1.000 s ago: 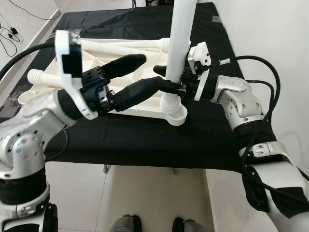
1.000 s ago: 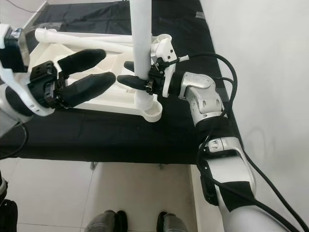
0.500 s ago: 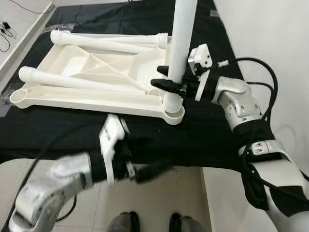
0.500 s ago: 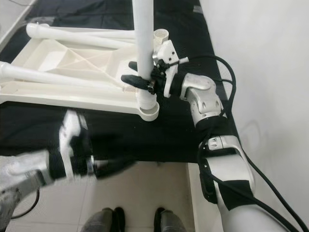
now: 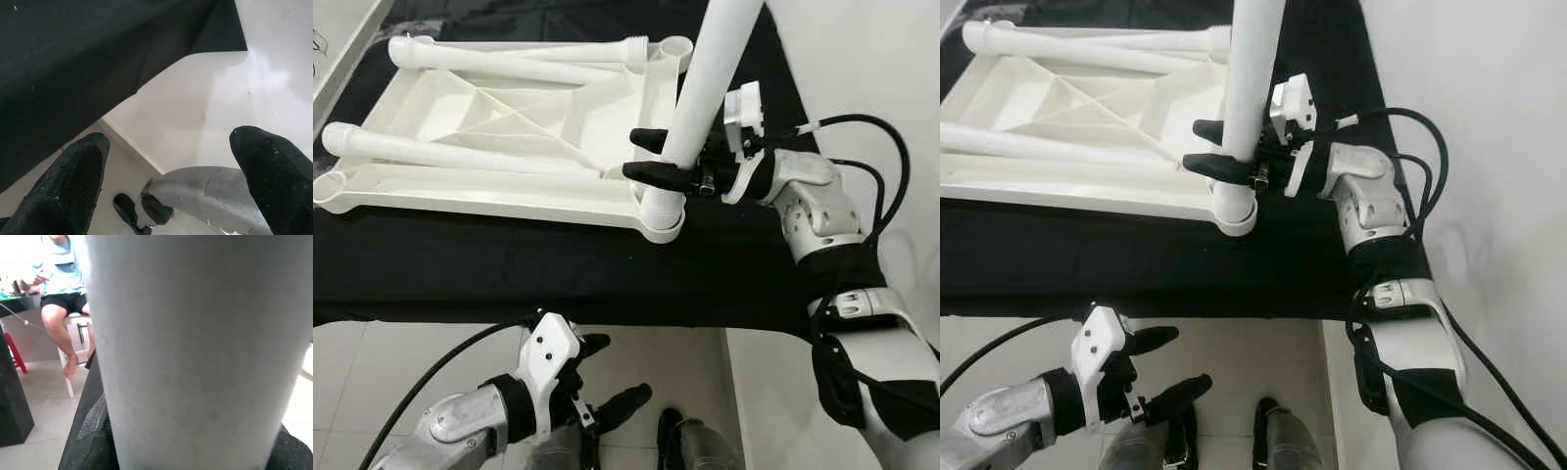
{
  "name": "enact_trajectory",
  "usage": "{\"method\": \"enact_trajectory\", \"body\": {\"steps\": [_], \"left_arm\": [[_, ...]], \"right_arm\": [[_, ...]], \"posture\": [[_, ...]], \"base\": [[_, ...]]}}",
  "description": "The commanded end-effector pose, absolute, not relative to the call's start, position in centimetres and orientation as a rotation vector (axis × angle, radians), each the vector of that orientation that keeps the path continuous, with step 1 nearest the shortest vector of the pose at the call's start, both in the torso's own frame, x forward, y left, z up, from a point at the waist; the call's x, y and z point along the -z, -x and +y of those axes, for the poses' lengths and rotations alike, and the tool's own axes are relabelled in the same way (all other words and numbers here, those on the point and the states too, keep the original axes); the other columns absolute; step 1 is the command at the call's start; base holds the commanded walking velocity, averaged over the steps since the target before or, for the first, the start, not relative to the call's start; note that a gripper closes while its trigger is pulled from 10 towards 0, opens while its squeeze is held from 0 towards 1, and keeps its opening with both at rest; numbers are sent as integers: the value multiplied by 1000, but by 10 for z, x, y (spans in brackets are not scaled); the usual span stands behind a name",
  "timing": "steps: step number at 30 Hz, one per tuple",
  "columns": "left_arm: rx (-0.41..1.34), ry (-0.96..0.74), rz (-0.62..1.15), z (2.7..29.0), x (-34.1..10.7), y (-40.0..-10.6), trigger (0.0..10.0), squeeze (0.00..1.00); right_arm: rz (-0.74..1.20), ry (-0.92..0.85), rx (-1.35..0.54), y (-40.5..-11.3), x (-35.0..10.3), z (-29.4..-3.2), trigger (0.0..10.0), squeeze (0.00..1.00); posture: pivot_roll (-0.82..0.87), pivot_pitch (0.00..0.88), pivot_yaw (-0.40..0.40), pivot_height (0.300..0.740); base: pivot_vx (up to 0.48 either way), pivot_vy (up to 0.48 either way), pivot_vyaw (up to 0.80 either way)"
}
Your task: Building children table
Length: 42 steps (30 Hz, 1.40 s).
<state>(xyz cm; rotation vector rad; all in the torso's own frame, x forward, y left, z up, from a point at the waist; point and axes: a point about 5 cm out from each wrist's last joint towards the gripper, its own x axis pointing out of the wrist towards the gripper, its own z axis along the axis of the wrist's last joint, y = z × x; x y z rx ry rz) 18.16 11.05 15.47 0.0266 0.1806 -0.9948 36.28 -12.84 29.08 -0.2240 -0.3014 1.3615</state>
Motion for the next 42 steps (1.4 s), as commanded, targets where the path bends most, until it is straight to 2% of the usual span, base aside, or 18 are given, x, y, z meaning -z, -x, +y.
{"method": "enact_trajectory", "body": {"steps": [1,8,14,18,27,33,42], "left_arm": [[1000,-50,188,109,-153,-174,10000,0],[1005,-49,183,107,-155,-165,10000,0],[995,-41,164,105,-154,-161,10000,0],[991,-20,152,100,-155,-160,10000,0],[979,-11,136,97,-156,-160,10000,0],[972,-1,123,95,-156,-162,10000,0],[971,-2,121,94,-155,-164,10000,0]], "right_arm": [[-186,207,-1411,-364,-268,-125,10000,0],[-146,226,-1500,-364,-270,-118,10000,0],[-54,333,-1664,-358,-278,-109,10000,0],[-5,469,-1778,-350,-287,-87,10000,0],[-5,501,-1820,-351,-294,-61,10000,0],[-46,340,-1679,-364,-304,-55,10000,0],[-68,315,-1466,-373,-288,-67,10000,0]], "posture": [[147,418,48,740],[155,445,43,740],[138,460,28,740],[115,468,3,740],[99,469,-19,740],[85,467,-33,740],[88,458,-21,740]], "base": [[0,0,0],[0,0,0],[0,0,0],[0,0,0],[0,0,0],[0,0,0],[0,0,0]]}}
